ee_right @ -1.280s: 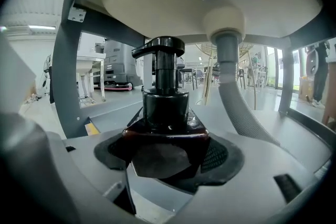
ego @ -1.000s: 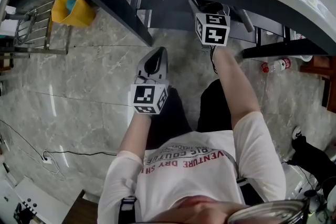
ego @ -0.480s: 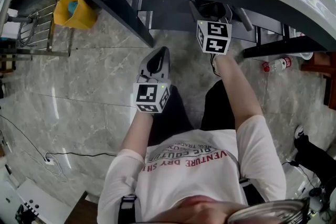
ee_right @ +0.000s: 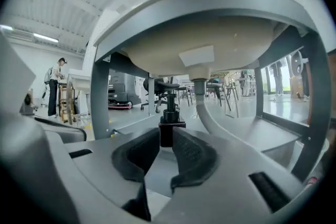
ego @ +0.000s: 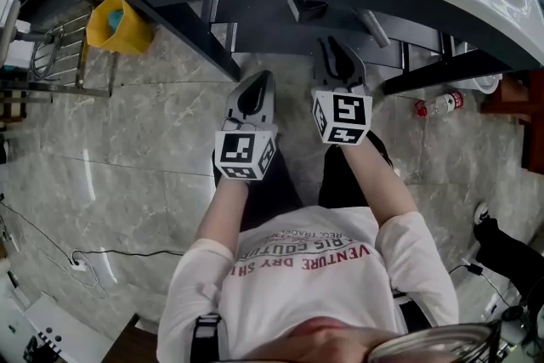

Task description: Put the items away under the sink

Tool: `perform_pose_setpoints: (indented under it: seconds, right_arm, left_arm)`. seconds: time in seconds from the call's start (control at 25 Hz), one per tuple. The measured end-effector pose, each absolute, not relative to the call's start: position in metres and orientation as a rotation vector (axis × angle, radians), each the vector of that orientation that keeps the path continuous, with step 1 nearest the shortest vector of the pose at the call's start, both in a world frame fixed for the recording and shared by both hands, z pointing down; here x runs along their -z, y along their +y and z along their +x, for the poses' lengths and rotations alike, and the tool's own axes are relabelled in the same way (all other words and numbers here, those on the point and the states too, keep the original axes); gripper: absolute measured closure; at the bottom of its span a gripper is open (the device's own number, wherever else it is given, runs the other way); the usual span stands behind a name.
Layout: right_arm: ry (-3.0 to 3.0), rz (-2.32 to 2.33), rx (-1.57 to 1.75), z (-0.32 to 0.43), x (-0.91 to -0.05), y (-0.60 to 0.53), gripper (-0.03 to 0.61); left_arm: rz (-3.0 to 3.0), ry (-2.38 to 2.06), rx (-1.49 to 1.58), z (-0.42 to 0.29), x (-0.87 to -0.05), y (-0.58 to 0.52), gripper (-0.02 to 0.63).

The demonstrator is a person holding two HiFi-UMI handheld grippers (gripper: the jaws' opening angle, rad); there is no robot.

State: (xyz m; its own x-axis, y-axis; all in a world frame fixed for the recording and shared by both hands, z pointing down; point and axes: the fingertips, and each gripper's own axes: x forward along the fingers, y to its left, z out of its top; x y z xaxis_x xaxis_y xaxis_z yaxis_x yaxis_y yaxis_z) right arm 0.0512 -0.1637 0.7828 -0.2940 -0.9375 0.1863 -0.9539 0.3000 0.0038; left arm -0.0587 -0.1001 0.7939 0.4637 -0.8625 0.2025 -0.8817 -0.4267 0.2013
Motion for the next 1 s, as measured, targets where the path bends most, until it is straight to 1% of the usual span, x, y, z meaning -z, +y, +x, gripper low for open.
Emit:
perform_pose_setpoints:
  seconds: [0.08,0.16,0.32,0.48,0.72,0.84,1.0]
  right_arm:
    - [-2.407,1.783,-0.201,0.059,-0.785,-0.147,0.496]
    - [-2.402,1.772,-0.254,0.066,-0.789,-0.135,0.549]
    - [-2.416,1.695,-0.314,0.074,-0.778,-0.121,0.554]
    - [-2.418,1.658,-0.349,0.081,-0.731,-0.105,0.554]
    - [-2.411,1.667,-0.375,0.096,-0.63,-0.09,0.554]
    - [-2.393,1.679,-0.438,0.1,-0.57,-0.08,0.554]
    - [-2.386,1.696,-0.535,0.107,-0.488,-0.075,0.554]
  left_arm:
    - [2.445,-1.479,-0.098,-0.048,-0.792,-0.096,0.591]
    - [2.453,-1.464,-0.102,-0.038,-0.789,-0.092,0.591]
    - [2.449,-1.422,-0.126,-0.023,-0.774,-0.087,0.591]
    - [2.438,-1.34,-0.201,-0.007,-0.739,-0.081,0.591]
    - [2.438,-1.331,-0.222,0.002,-0.634,-0.082,0.591]
    - [2.44,-1.34,-0.222,0.003,-0.568,-0.078,0.591]
    - [2.514,-1.304,-0.202,0.021,-0.47,-0.072,0.591]
